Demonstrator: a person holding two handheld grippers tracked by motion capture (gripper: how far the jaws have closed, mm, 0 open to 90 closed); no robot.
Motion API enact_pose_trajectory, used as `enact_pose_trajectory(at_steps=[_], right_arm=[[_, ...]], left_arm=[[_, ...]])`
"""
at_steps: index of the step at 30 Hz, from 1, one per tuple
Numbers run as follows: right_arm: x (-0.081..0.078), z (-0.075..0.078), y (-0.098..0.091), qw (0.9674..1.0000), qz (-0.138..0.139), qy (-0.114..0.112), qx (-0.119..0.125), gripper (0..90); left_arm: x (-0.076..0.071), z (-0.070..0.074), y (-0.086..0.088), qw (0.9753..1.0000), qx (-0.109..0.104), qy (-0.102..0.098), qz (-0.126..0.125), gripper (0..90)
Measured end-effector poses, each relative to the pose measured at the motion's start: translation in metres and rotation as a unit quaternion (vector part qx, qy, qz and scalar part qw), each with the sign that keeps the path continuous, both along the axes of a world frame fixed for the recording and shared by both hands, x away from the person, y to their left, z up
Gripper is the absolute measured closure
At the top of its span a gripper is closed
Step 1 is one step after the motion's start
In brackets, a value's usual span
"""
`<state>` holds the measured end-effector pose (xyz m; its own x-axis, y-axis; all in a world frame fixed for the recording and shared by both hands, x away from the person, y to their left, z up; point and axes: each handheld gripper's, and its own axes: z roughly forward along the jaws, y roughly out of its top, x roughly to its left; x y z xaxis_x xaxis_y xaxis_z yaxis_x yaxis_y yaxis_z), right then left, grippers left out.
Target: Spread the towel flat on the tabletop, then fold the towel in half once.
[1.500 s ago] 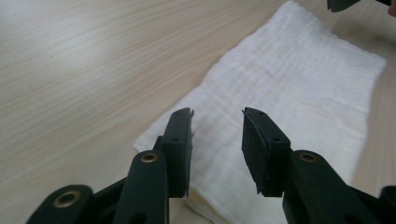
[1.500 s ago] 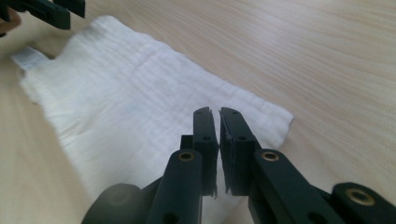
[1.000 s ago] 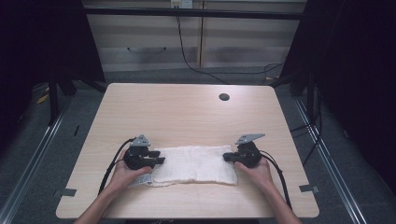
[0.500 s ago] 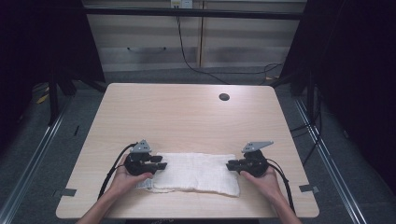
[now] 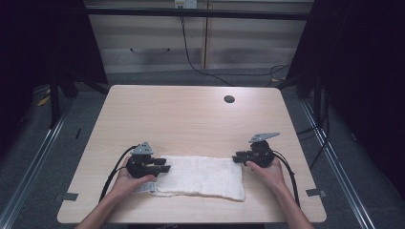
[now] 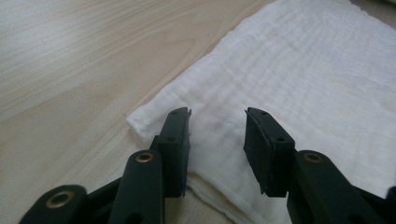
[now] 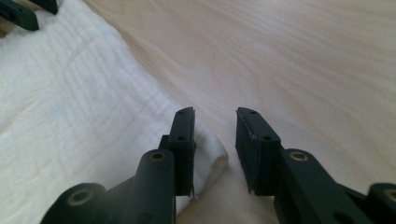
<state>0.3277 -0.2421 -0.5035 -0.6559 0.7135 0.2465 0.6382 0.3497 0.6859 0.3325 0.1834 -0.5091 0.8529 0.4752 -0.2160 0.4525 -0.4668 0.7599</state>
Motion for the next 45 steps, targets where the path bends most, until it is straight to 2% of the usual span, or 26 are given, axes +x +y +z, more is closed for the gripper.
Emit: enact_pose_trajectory(at_steps=[3,7,10,12,14,15,17,18,21,22,23,24,25,28,29,32,34,36,39,44,45], right_arm=[[-0.001,0.000,0.002,1.0000,-0.001,-0.003,-0.003,67.2],[-0.004,0.001,0.006,0.9997,0.008,-0.009,-0.020,78.5],[-0.007,0.000,0.007,0.9997,0.010,-0.010,-0.021,86.1],[-0.006,0.000,0.007,0.9997,0.009,-0.010,-0.020,87.5],[-0.007,0.000,0.008,0.9997,0.008,-0.011,-0.021,87.9],[-0.007,0.001,0.008,0.9996,0.007,-0.013,-0.023,88.0],[-0.007,0.001,0.009,0.9995,0.009,-0.018,-0.025,88.2],[-0.007,0.001,0.009,0.9995,0.009,-0.019,-0.026,88.2],[-0.007,0.003,0.009,0.9996,0.006,-0.021,-0.020,88.3],[-0.007,0.004,0.008,0.9996,0.004,-0.021,-0.020,88.4],[-0.007,0.005,0.008,0.9996,0.005,-0.023,-0.017,88.4],[-0.007,0.006,0.007,0.9994,0.008,-0.029,-0.015,88.4],[-0.008,0.007,0.007,0.9995,0.005,-0.029,-0.014,88.4],[-0.009,0.009,0.007,0.9994,0.006,-0.033,-0.010,88.4],[-0.009,0.009,0.007,0.9994,0.006,-0.033,-0.009,88.4],[-0.010,0.009,0.007,0.9993,0.007,-0.034,-0.010,88.5],[-0.010,0.009,0.008,0.9993,0.009,-0.036,-0.009,88.4],[-0.010,0.009,0.008,0.9992,0.009,-0.037,-0.009,88.4],[-0.011,0.009,0.010,0.9992,0.012,-0.037,-0.008,88.4],[-0.010,0.009,0.010,0.9993,0.012,-0.035,-0.004,88.4],[-0.009,0.008,0.010,0.9993,0.012,-0.035,-0.003,88.4]], left_arm=[[-0.002,0.000,-0.001,1.0000,0.005,-0.006,0.001,55.7],[-0.003,0.001,-0.002,0.9999,0.009,-0.011,-0.001,53.0],[-0.002,0.000,-0.001,1.0000,0.004,-0.005,-0.002,52.5],[-0.001,0.001,-0.001,1.0000,0.002,0.005,0.003,52.3],[-0.001,0.005,-0.001,0.9999,0.012,0.005,0.007,51.3],[0.000,0.007,-0.001,0.9998,0.009,-0.002,0.015,51.0],[0.003,0.012,0.003,0.9996,-0.015,0.000,0.025,50.7],[0.005,0.015,0.005,0.9994,-0.019,-0.001,0.030,50.9],[0.012,0.025,0.010,0.9983,-0.018,-0.018,0.052,51.2],[0.015,0.027,0.011,0.9978,-0.025,-0.016,0.060,51.4],[0.018,0.031,0.013,0.9978,-0.021,-0.014,0.061,51.5],[0.020,0.034,0.014,0.9974,-0.015,-0.020,0.068,51.5],[0.022,0.038,0.016,0.9969,-0.020,-0.025,0.072,51.7],[0.029,0.042,0.017,0.9963,-0.028,-0.037,0.072,54.8],[0.033,0.039,0.017,0.9971,-0.036,-0.025,0.063,55.0],[0.037,0.025,0.011,0.9980,-0.017,-0.012,0.059,53.7],[0.036,0.020,0.003,0.9984,0.008,-0.020,0.052,54.5],[0.038,0.018,-0.001,0.9989,0.007,-0.015,0.044,55.3],[0.040,0.012,-0.003,0.9988,0.026,-0.012,0.039,55.1],[0.038,0.007,-0.003,0.9990,0.031,-0.006,0.032,56.1],[0.038,0.005,-0.004,0.9988,0.039,-0.007,0.028,56.4]])
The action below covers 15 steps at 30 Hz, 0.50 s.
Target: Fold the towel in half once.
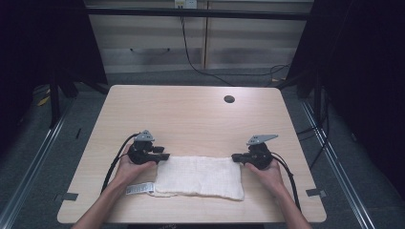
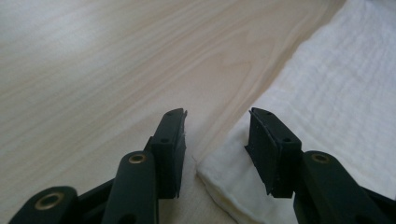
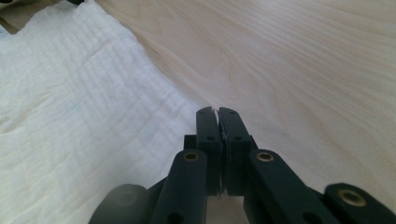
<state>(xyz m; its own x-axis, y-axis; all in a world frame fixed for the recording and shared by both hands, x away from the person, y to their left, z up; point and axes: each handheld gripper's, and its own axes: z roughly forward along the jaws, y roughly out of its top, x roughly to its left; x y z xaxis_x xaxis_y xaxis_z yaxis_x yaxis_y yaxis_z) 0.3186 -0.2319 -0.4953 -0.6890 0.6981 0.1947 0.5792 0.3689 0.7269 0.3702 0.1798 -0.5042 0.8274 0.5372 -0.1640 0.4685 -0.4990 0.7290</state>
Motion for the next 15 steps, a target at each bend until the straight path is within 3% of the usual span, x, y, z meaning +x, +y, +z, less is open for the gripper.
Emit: enact_pose_trajectory(at_steps=[1,5,7,11,15], right_arm=[[0.000,0.000,0.000,1.0000,-0.001,0.003,0.000,88.4],[0.000,-0.001,0.000,1.0000,0.000,0.003,0.001,88.4],[0.000,-0.001,0.000,1.0000,0.000,0.003,0.001,88.4],[-0.001,0.000,0.000,1.0000,-0.001,0.005,0.000,88.4],[-0.003,0.001,0.000,1.0000,-0.003,0.005,0.000,88.4]], left_arm=[[-0.001,-0.001,0.000,1.0000,0.003,-0.007,-0.002,56.6],[-0.004,0.000,-0.001,0.9999,0.006,0.000,-0.012,58.4],[-0.008,0.000,-0.003,0.9998,0.009,-0.009,-0.014,60.0],[-0.012,0.001,-0.004,0.9993,0.022,-0.023,-0.020,70.3],[-0.015,0.001,-0.007,0.9994,0.020,-0.019,-0.021,83.6]])
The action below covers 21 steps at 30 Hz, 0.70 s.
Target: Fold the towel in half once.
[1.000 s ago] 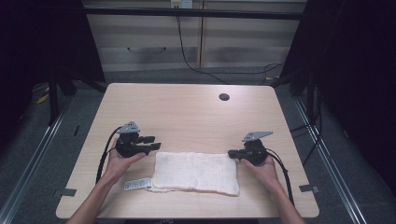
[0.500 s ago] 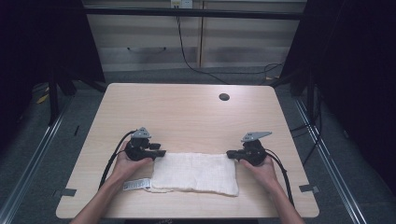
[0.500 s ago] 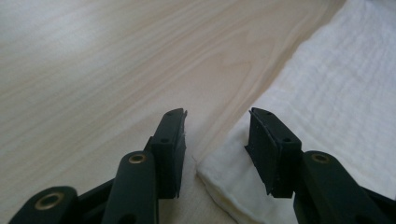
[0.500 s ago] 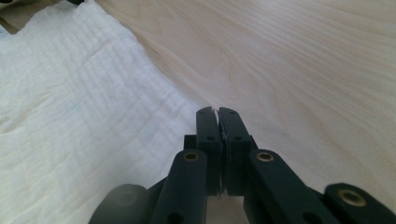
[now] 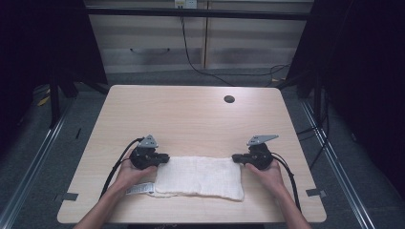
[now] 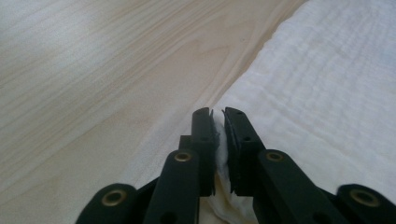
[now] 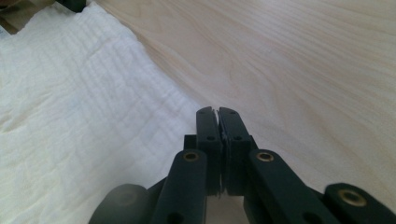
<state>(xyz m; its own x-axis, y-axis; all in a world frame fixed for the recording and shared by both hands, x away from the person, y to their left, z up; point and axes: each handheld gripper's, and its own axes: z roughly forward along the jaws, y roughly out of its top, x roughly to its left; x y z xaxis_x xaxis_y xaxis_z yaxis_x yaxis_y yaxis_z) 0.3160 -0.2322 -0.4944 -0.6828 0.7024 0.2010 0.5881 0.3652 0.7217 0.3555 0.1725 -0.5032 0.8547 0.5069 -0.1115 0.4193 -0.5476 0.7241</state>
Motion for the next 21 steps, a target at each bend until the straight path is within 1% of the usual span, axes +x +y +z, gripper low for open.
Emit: enact_pose_trajectory(at_steps=[1,3,4,6,7,9,11,15,16,19,20,21], right_arm=[[0.000,0.000,0.000,1.0000,0.001,-0.002,0.000,88.4],[-0.002,0.002,0.000,1.0000,-0.001,-0.004,0.002,88.4],[-0.002,0.002,-0.001,1.0000,0.001,-0.007,0.003,88.4],[-0.002,0.004,-0.002,0.9999,0.000,-0.009,0.008,88.4],[-0.002,0.005,-0.002,0.9999,-0.002,-0.010,0.010,88.4],[-0.002,0.005,-0.003,0.9998,-0.002,-0.012,0.017,88.4],[-0.001,0.006,-0.004,0.9997,-0.003,-0.013,0.019,88.4],[-0.003,0.009,-0.004,0.9996,-0.004,-0.018,0.023,88.5],[-0.003,0.010,-0.004,0.9995,-0.005,-0.020,0.023,88.5],[-0.004,0.013,-0.005,0.9992,-0.008,-0.026,0.029,88.4],[-0.004,0.015,-0.006,0.9991,-0.007,-0.028,0.030,88.4],[-0.004,0.016,-0.007,0.9990,-0.010,-0.031,0.031,88.4]], left_arm=[[0.000,0.000,0.000,1.0000,0.000,0.003,0.001,84.5],[0.001,0.000,0.001,0.9999,-0.012,0.011,0.003,85.4],[0.001,0.001,0.002,0.9998,-0.014,0.012,0.005,85.7],[0.002,0.003,0.004,0.9995,-0.028,0.014,0.007,86.0],[0.002,0.004,0.005,0.9995,-0.030,0.012,0.008,86.1],[0.002,0.008,0.007,0.9990,-0.041,0.011,0.009,86.1],[0.001,0.011,0.008,0.9989,-0.045,0.007,0.011,86.2],[0.000,0.018,0.009,0.9980,-0.062,0.002,0.010,86.3],[0.000,0.021,0.010,0.9980,-0.063,0.000,0.010,86.3],[0.000,0.028,0.012,0.9972,-0.074,-0.008,0.011,86.3],[-0.001,0.030,0.012,0.9965,-0.082,-0.009,0.015,86.3],[0.000,0.032,0.013,0.9962,-0.086,-0.010,0.014,86.4]])
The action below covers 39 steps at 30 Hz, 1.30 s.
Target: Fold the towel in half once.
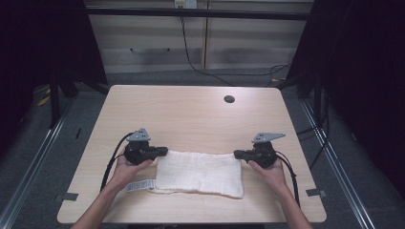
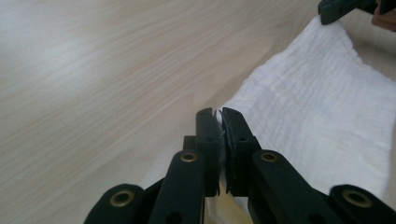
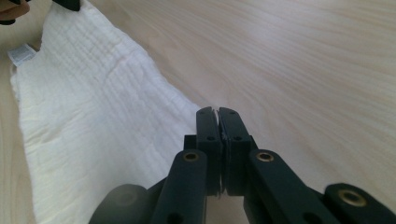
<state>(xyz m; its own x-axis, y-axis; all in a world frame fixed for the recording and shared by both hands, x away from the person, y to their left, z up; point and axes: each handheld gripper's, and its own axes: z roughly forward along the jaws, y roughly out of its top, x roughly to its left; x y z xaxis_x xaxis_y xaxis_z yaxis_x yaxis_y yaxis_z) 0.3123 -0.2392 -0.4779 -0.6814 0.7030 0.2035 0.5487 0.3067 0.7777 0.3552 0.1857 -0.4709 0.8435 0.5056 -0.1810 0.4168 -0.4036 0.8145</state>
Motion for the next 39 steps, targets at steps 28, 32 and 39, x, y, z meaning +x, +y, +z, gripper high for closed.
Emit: enact_pose_trajectory(at_steps=[28,32,39], right_arm=[[-0.018,0.026,0.015,0.9980,0.041,-0.047,0.008,88.4],[-0.024,0.026,0.015,0.9976,0.047,-0.050,0.008,88.5],[-0.038,0.020,0.023,0.9967,0.069,-0.042,-0.002,88.5]], left_arm=[[0.006,-0.013,0.000,0.9989,0.010,0.009,0.045,86.6],[0.008,-0.015,0.001,0.9985,0.010,0.012,0.052,86.6],[0.009,-0.016,0.002,0.9979,0.011,0.011,0.063,86.8]])
